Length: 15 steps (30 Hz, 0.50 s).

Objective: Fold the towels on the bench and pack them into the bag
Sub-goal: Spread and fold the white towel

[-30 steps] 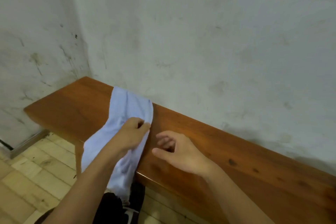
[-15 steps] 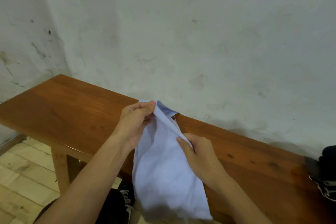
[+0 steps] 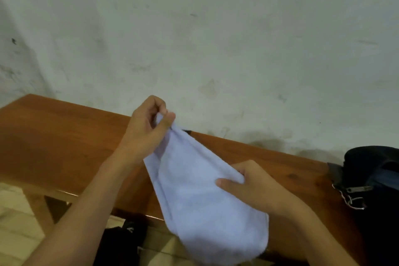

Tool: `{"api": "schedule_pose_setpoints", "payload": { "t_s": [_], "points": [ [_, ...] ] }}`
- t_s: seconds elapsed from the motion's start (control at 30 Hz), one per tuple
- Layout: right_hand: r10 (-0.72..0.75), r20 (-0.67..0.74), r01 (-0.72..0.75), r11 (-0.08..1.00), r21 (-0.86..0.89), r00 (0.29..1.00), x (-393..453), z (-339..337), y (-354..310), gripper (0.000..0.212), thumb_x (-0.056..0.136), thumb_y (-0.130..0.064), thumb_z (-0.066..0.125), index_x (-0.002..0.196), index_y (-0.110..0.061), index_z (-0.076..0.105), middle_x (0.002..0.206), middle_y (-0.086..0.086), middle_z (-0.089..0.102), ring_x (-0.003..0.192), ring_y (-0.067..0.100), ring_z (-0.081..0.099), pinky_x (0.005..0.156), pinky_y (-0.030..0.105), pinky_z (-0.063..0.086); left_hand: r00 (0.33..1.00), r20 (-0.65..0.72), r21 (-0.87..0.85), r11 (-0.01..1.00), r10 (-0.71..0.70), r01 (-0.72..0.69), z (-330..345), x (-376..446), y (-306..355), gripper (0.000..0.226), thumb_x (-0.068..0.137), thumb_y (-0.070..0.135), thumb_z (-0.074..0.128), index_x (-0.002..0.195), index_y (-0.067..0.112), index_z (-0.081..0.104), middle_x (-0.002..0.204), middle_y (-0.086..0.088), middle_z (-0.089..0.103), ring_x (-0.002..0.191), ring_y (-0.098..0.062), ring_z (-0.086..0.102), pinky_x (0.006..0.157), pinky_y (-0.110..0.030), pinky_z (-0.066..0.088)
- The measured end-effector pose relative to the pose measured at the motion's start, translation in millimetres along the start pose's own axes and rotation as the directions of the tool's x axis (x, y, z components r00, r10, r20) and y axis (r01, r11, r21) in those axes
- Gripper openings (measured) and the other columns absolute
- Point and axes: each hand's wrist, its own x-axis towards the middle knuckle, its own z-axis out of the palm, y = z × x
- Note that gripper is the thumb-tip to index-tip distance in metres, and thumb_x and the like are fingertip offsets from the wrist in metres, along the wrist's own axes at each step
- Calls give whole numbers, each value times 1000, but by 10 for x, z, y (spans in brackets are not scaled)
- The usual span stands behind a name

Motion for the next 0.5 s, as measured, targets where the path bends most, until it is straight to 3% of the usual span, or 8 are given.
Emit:
{"api": "schedule_pose_setpoints", "payload": {
  "t_s": [0.1, 0.17, 0.23, 0.27, 0.33, 0.4, 0.43, 0.5],
  "points": [
    [93, -295, -67, 993, 96, 951, -7, -173, 169, 38, 95, -21, 61, 63, -1, 56, 54, 3, 51, 54, 11, 43, 53, 25, 34, 944, 280, 288, 953, -176, 93, -82, -33, -17, 31, 82, 48, 69, 102, 28, 56, 65, -17, 55, 54, -14, 42, 54, -28, 36],
    [71, -528, -89, 996, -9, 846, -10, -223, 260, 26, 93, -14, 58, 68, -11, 66, 57, -7, 60, 55, 2, 55, 54, 14, 40, 807, 408, 579, 804, -426, 132, -65, -73, -45, 54, 70, 61, 76, 112, 33, 58, 87, -4, 62, 66, -6, 48, 61, -21, 39],
    [7, -609, -80, 992, -93, 793, -32, -193, 301, 26, 92, -12, 59, 69, -19, 66, 57, -15, 60, 61, -4, 59, 56, 12, 42, 668, 428, 792, 609, -608, 47, -52, -121, -100, 78, 62, 65, 81, 126, 29, 54, 109, 4, 59, 85, -8, 51, 70, -20, 42],
    [8, -560, -52, 997, -64, 828, -39, -181, 341, 29, 92, -12, 61, 65, -18, 65, 55, -13, 59, 57, 0, 58, 55, 15, 42, 618, 404, 853, 522, -674, 12, -83, -147, -141, 87, 61, 64, 82, 133, 29, 50, 117, 6, 57, 95, -10, 53, 76, -22, 45],
    [47, -254, -42, 999, 24, 966, -80, -154, 362, 39, 96, -20, 62, 57, -13, 56, 52, -6, 51, 50, 7, 43, 54, 24, 36, 539, 333, 912, 410, -774, 24, -235, -182, -184, 90, 60, 63, 83, 135, 30, 46, 127, 6, 57, 108, -14, 55, 89, -28, 49],
    [58, 151, -58, 998, -9, 987, -137, -141, 313, 45, 94, -37, 66, 60, -9, 54, 57, 3, 45, 54, 13, 38, 55, 28, 30, 507, 290, 935, 352, -812, 28, -396, -212, -173, 62, 66, 58, 79, 115, 27, 59, 103, 5, 67, 86, -10, 62, 76, -27, 52],
    [80, 302, -69, 996, -49, 950, -169, -136, 265, 47, 88, -46, 71, 66, -7, 58, 61, 4, 48, 57, 15, 42, 57, 28, 32, 540, 265, 948, 319, -799, 6, -437, -222, -161, 45, 72, 52, 76, 103, 23, 63, 85, 4, 68, 68, -8, 60, 67, -25, 52],
    [148, 457, -90, 985, -146, 877, -208, -102, 186, 51, 75, -54, 80, 78, -5, 65, 70, 7, 60, 65, 16, 53, 61, 33, 38, 716, 175, 974, 225, -676, -25, -465, -237, -187, 20, 81, 40, 68, 90, 23, 62, 70, 6, 59, 58, -11, 54, 66, -28, 53]
  ]
}}
